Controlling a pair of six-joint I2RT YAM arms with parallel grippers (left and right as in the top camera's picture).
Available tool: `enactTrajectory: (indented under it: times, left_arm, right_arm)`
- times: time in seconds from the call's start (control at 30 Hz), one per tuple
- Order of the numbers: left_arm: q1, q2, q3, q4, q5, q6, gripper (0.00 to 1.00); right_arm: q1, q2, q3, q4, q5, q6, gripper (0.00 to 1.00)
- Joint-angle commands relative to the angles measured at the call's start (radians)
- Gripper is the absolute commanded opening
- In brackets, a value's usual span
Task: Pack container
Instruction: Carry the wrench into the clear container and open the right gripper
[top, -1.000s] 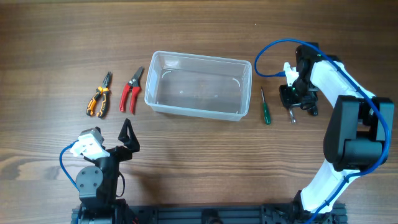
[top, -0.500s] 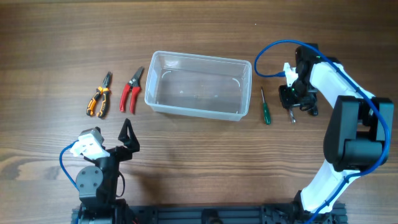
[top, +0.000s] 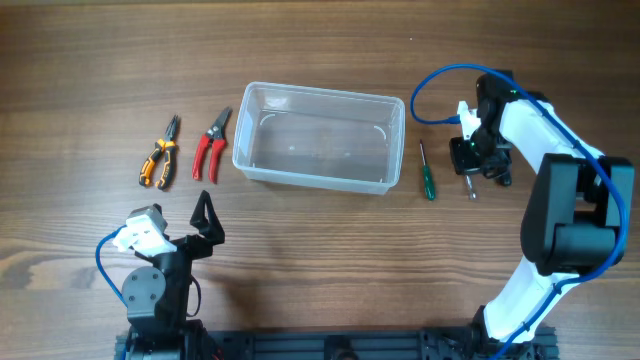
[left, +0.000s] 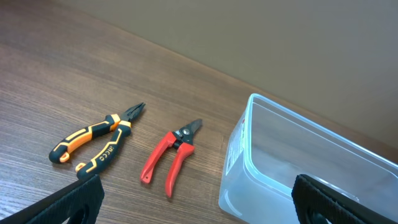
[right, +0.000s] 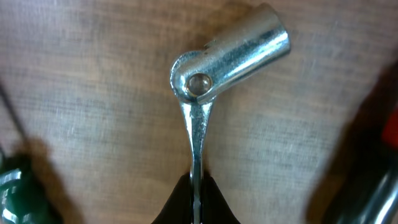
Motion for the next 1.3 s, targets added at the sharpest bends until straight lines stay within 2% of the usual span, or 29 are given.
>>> enactTrajectory:
  times: [0.0, 0.2, 0.3, 0.57, 0.6, 0.7, 0.8, 0.87, 0.9, 1.1, 1.27]
  left_arm:
    - [0.008, -0.005, -0.003, 0.003, -0.010, -0.012, 1.00]
    - [0.008, -0.005, -0.003, 0.003, -0.010, -0.012, 1.00]
    - [0.008, -0.005, -0.003, 0.003, -0.010, -0.012, 1.00]
    - [0.008, -0.005, -0.003, 0.003, -0.010, -0.012, 1.00]
    - [0.008, -0.005, -0.003, 0.003, -0.010, -0.012, 1.00]
    - [0.008, -0.005, -0.003, 0.003, -0.010, -0.012, 1.00]
    - [0.008, -0.005, -0.003, 0.003, -0.009, -0.012, 1.00]
    - [0.008, -0.005, -0.003, 0.003, -0.010, -0.012, 1.00]
    - [0.008, -0.005, -0.003, 0.003, -0.010, -0.012, 1.00]
    - [0.008, -0.005, -0.003, 0.003, -0.010, -0.012, 1.00]
    - [0.008, -0.005, -0.003, 0.003, -0.010, -0.012, 1.00]
  right_arm:
    - [0.002, -0.089, 0.124, -0.038, -0.019, -0.005, 0.04]
    - [0.029, -0.264, 0.418, -0.134, -0.025, -0.062, 0.04]
    - [0.101, -0.343, 0.503, -0.156, -0.129, -0.190, 0.04]
    - [0.405, -0.402, 0.498, -0.227, -0.313, -0.468, 0.04]
    - [0.457, -0.402, 0.485, -0.230, -0.313, -0.560, 0.04]
    - [0.527, -0.379, 0.467, -0.229, -0.325, -0.698, 0.04]
    - [0.566, -0.314, 0.429, -0.230, -0.410, -0.903, 0.04]
    - [0.570, -0.261, 0.407, -0.189, -0.414, -0.898, 0.04]
    - [0.570, -0.196, 0.402, -0.151, -0.391, -0.825, 0.04]
    - [0.567, 0.014, 0.402, -0.042, -0.276, -0.608, 0.04]
    - [0.567, 0.130, 0.402, -0.027, -0.273, -0.549, 0.04]
